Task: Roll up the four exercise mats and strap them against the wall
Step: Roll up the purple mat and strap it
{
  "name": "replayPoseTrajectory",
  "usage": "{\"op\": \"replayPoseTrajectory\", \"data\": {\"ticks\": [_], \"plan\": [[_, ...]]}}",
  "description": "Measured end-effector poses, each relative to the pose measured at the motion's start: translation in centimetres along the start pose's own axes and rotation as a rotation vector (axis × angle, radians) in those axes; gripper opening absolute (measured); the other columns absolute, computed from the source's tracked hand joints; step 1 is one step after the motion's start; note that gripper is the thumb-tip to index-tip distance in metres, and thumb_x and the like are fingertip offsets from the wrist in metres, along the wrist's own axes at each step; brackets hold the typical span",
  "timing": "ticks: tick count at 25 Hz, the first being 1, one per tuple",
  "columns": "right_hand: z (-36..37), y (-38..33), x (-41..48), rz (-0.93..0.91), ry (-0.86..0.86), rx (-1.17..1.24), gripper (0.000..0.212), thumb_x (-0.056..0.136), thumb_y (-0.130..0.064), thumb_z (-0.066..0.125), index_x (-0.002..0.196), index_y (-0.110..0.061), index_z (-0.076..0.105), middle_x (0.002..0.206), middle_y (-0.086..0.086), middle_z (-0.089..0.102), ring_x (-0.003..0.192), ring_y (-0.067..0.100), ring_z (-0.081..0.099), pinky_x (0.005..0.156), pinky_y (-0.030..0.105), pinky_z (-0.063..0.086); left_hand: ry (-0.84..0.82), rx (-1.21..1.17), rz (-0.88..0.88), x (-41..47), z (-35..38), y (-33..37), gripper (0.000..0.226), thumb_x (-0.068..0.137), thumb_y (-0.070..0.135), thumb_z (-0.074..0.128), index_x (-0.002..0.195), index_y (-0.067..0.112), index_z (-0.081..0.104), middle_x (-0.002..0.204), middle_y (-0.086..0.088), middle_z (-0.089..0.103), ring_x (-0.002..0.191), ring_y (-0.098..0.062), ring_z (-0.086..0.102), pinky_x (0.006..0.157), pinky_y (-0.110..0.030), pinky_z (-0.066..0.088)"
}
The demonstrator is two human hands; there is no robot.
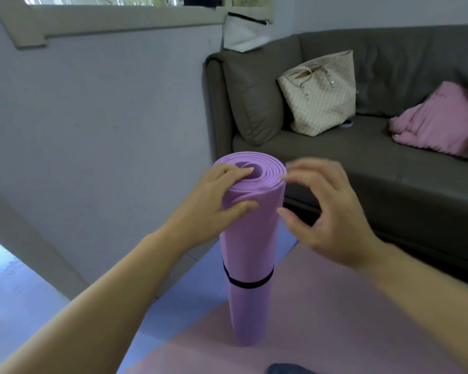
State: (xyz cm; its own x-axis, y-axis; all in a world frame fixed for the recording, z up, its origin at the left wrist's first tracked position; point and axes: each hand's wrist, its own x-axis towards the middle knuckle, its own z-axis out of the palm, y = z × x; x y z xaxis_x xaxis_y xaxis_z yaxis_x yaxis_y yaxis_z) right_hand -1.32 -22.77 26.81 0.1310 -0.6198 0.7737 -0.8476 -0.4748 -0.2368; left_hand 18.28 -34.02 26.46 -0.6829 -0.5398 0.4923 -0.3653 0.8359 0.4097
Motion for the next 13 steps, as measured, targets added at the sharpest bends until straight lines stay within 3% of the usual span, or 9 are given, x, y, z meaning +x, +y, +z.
{"op": "replayPoseTrajectory", "data": {"ticks": [2,4,6,9,11,13], "plan": [[-0.3,0.8,2.2,0.018,-0.273,-0.009,0.060,0.079,-0.039,0.068,0.131,-0.012,0.052,0.133,0.003,0.051,0.129,0.017,0.039,0.110,0.020,0.028,0.027,-0.050,0.002,-0.7,0.6,0.4,0.065,0.078,0.056,0.059,0.134,0.028,0.042,0.133,0.015,0.043,0.133,-0.008,0.033,0.106,-0.007,0.020],[0.4,1.2,3.0,0.045,-0.508,0.020,0.069,0.080,-0.045,0.071,0.138,-0.019,0.044,0.139,-0.005,0.046,0.137,0.012,0.027,0.113,0.021,0.024,0.023,-0.074,0.016,-1.3,0.8,0.4,0.073,0.075,0.058,0.063,0.136,0.028,0.036,0.139,0.022,0.033,0.141,-0.009,0.022,0.109,-0.009,0.018],[1.1,1.5,2.9,0.007,-0.546,-0.008,0.069,0.081,-0.047,0.070,0.139,-0.021,0.043,0.139,-0.010,0.045,0.141,0.011,0.018,0.113,0.020,0.019,0.101,-0.072,0.014,-2.1,0.9,0.0,0.077,0.073,0.059,0.065,0.136,0.024,0.036,0.141,0.017,0.029,0.140,-0.012,0.025,0.111,-0.017,0.026],[1.2,1.2,2.9,-0.005,-0.549,-0.026,0.062,0.083,-0.044,0.068,0.136,-0.020,0.046,0.133,-0.013,0.046,0.143,0.009,0.012,0.110,0.015,0.013,0.366,-0.064,-0.090,-3.8,2.4,0.2,0.056,0.071,0.055,0.067,0.111,0.026,0.041,0.118,0.016,0.028,0.114,-0.013,0.043,0.095,-0.029,0.045],[1.4,1.0,3.0,0.032,-0.543,-0.013,0.060,0.082,-0.044,0.070,0.132,-0.017,0.050,0.125,-0.015,0.047,0.141,0.010,0.015,0.108,0.014,0.015,0.375,-0.110,-0.207,-4.7,3.4,1.1,0.041,0.070,0.056,0.064,0.098,0.033,0.044,0.105,0.017,0.031,0.102,-0.016,0.046,0.088,-0.035,0.048],[1.5,0.9,3.2,0.078,-0.557,0.003,0.060,0.079,-0.044,0.072,0.128,-0.016,0.051,0.118,-0.019,0.043,0.140,0.008,0.016,0.106,0.014,0.018,0.318,-0.190,-0.284,-4.9,3.8,1.5,0.031,0.070,0.055,0.066,0.089,0.038,0.050,0.111,0.026,0.031,0.109,-0.016,0.045,0.093,-0.027,0.043]]}}
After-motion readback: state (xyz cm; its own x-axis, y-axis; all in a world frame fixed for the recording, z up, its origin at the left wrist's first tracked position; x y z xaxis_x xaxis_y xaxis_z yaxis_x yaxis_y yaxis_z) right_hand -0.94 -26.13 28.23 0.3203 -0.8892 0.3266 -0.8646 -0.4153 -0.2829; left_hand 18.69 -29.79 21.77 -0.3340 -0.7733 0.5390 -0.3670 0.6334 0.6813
